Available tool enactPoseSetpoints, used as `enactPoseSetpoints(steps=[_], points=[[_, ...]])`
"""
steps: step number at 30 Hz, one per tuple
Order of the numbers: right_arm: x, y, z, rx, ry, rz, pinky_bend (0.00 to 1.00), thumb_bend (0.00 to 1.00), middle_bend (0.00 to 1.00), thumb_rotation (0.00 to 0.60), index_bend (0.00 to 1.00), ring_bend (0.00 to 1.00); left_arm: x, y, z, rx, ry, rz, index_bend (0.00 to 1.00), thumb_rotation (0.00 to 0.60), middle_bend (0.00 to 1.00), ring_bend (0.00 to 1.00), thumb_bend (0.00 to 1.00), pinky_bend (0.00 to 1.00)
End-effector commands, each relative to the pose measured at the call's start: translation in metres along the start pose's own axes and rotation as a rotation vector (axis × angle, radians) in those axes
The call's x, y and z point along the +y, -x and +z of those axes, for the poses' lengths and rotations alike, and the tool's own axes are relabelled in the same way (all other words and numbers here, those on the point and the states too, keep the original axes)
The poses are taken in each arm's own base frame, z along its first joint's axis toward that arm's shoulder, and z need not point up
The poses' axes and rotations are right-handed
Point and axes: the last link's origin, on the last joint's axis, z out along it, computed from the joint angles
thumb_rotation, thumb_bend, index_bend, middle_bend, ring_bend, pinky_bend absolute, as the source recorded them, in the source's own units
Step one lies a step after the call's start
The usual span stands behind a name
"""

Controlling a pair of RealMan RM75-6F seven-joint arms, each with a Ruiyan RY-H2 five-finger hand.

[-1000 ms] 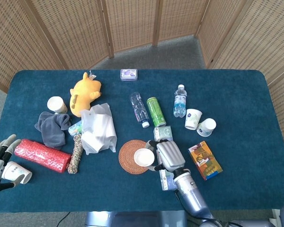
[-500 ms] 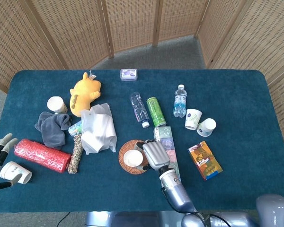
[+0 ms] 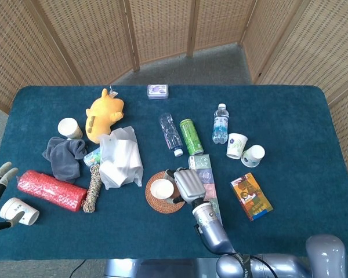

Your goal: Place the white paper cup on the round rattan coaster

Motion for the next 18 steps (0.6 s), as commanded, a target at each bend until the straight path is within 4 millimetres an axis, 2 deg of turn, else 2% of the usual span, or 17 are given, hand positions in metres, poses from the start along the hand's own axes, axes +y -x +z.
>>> enactPoseSetpoints(steps=[1,8,12,18], points=[[0.001,-0.003,0.0,0.004,0.003,0.003,0.41,0.18,0.52,0.6,0.41,0.38,0.0,0.001,0.0,-0.003,0.001,0.002,0.0,0.6,0.0,0.0,0.27,0.0],[0.011,-0.007,-0.001,0.005,0.022,-0.007,0.41,0.17,0.52,0.6,0.41,0.38,0.002,0.002,-0.001,-0.006,0.003,0.007,0.0,0.6,0.0,0.0,0.27,0.0],[0.016,-0.009,-0.003,-0.003,0.028,0.006,0.41,0.1,0.51,0.6,0.34,0.38,0.001,0.002,-0.001,-0.003,-0.005,0.007,0.0,0.6,0.0,0.0,0.27,0.0],[0.019,-0.011,-0.009,-0.014,0.01,-0.002,0.41,0.06,0.46,0.6,0.24,0.34,0.001,0.003,-0.001,-0.01,-0.001,0.01,0.0,0.6,0.0,0.0,0.27,0.0]])
